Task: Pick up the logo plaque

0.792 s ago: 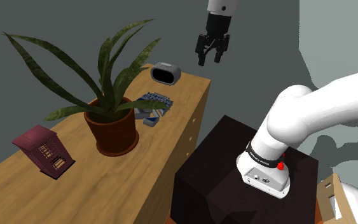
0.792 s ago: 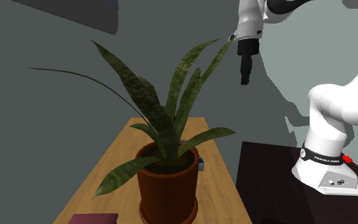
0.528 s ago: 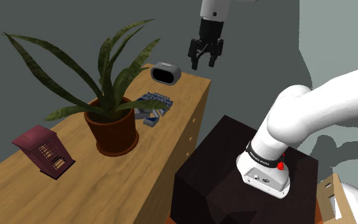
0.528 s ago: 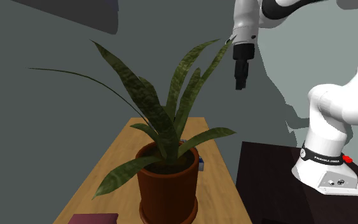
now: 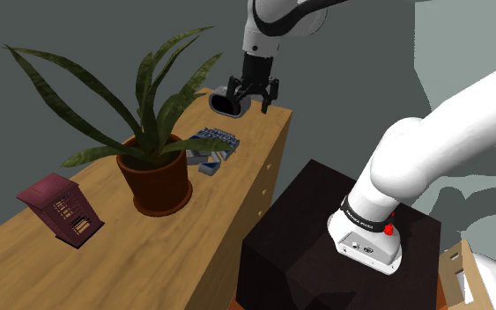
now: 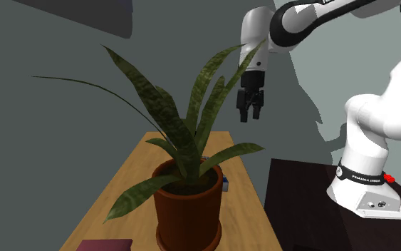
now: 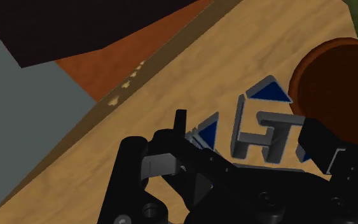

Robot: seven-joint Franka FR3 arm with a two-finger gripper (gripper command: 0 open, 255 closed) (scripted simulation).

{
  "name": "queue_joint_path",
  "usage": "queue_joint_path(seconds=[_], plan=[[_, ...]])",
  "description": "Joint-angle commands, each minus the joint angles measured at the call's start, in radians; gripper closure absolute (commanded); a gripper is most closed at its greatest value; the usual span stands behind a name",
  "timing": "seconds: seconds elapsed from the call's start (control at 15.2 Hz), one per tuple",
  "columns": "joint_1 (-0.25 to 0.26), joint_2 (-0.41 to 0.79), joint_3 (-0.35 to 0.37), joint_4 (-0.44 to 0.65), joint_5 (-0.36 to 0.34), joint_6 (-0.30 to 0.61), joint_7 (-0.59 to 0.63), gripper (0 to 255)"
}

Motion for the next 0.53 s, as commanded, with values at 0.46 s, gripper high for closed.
queue_joint_path(seconds=[0.46], plan=[[0.004,0.328,0.075,0.104,0.07,0.248,0.241,0]])
